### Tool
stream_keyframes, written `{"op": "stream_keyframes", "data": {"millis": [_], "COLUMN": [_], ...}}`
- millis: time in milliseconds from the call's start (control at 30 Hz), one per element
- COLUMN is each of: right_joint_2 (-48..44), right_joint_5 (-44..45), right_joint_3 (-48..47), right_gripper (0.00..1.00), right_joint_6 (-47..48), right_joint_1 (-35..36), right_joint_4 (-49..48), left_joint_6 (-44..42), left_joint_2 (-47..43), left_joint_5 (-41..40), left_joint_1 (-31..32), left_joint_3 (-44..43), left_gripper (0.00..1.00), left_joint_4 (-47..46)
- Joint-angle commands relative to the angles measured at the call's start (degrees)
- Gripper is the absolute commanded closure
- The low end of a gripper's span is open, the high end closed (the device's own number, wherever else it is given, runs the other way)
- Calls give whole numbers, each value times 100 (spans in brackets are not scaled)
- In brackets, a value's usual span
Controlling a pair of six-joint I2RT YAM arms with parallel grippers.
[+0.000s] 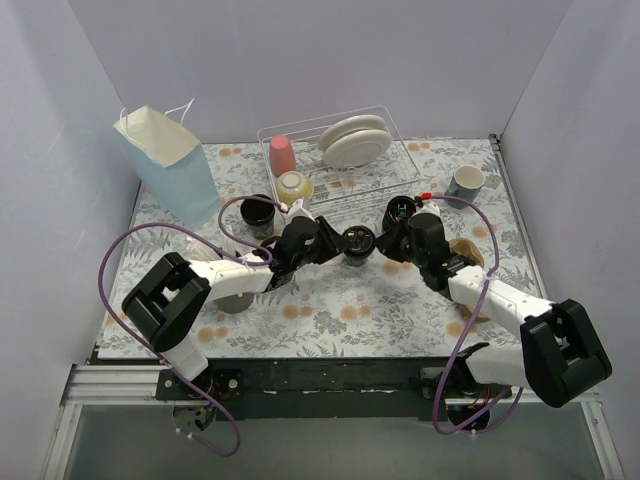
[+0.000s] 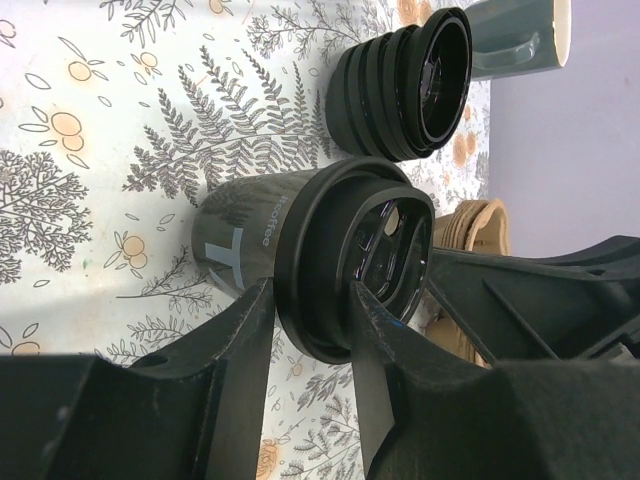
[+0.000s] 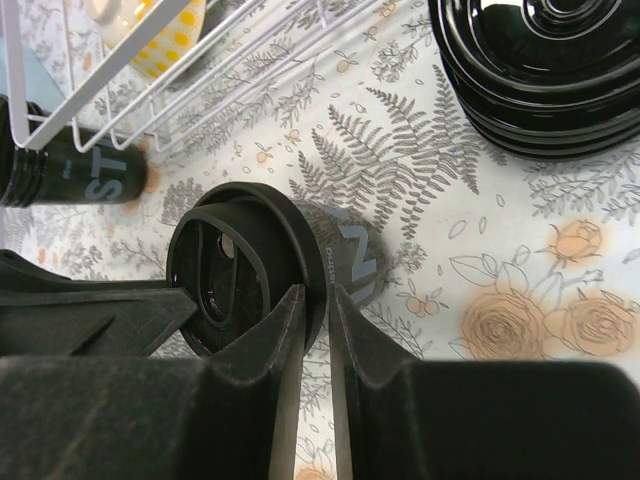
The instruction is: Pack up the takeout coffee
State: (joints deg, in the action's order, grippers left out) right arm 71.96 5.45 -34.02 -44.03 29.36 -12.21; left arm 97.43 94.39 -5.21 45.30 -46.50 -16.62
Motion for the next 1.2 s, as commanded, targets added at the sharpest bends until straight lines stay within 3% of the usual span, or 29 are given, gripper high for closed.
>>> {"op": "stream_keyframes", "data": {"millis": [0,367,733,900,1167], "right_joint_2": [-270,-34,336,64,-384], "right_joint_5": [0,-1256,-1653,-1775,-2039], "right_joint_3": [-315,-667,-931,-896,-738], "right_gripper": [76,68,68,68,68], "right_joint_6": [570,1160,1415,1450,1511], "right_joint_1": [-80,-607,-783,-792,-801], "right_joint_4": [763,412,465,465,500], "left_joint_6": [-743,-831,-927,-1155,-2087], "left_joint_2": [791,862,854,265,-69], "left_joint_5": [-15,-6,11,108,-251], "left_joint_1": [137,102,84,84,84], "left_joint_3": [484,458,256,98,-1510], "left_gripper": [68,68,68,62,45], "left_joint_4": [2875,2866,3024,3103,4314]}}
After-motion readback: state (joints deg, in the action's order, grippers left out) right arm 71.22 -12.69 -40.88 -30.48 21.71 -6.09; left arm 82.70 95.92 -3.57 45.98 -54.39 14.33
